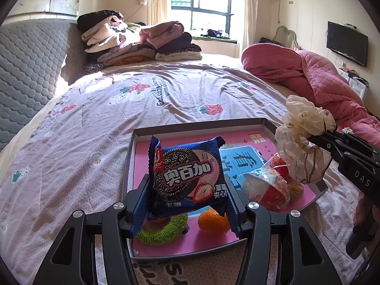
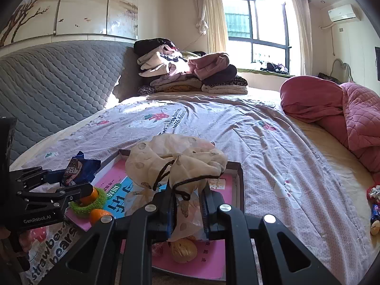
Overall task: Organize objects
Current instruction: 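Lower the cookie pack over the book while the right tool lowers the mesh bag into the tray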
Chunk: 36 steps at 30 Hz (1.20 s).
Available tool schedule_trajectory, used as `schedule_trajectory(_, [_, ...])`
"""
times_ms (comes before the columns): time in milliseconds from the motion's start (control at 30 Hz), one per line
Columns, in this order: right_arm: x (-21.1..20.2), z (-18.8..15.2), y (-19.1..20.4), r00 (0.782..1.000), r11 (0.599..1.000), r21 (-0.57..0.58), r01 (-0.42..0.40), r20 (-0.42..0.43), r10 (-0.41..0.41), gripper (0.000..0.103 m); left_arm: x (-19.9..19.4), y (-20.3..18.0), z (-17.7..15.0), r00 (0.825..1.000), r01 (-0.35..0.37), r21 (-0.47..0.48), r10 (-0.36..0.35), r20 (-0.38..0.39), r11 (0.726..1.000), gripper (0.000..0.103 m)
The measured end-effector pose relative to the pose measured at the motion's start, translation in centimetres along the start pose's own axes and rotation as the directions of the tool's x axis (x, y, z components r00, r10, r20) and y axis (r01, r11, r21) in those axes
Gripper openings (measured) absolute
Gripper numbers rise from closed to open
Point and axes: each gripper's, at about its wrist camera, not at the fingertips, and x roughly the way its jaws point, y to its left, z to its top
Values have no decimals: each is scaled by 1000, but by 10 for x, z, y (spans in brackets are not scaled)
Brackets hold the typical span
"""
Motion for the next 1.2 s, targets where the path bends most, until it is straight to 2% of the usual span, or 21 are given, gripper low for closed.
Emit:
schedule_trajectory(400, [27,-2,-8,999,1000,-3,20,-41,-20,19,27,5,2,1000,6,-8,-6,-21,1000,57])
schedule_trajectory(667, [51,-7,-4,994,999,-28,26,-102,-29,20,43,8,-1,998,5,-11,-6,-55,1000,57])
schedule_trajectory(867, [52,-11,-7,994,1000,-11,13,-109,-14,21,45,5,-2,999,8,3,-8,-52,1000,57])
schedule_trajectory(1067, [51,-9,-14,992,999,21,27,-121,-25,33,45,-1,-3,999,7,24,-6,-46,1000,57])
schedule_trajectory(1200, [51,-8,-16,991,999,27,37,-131,-33,36,44,-4,-4,999,8,34,-7,-43,999,57])
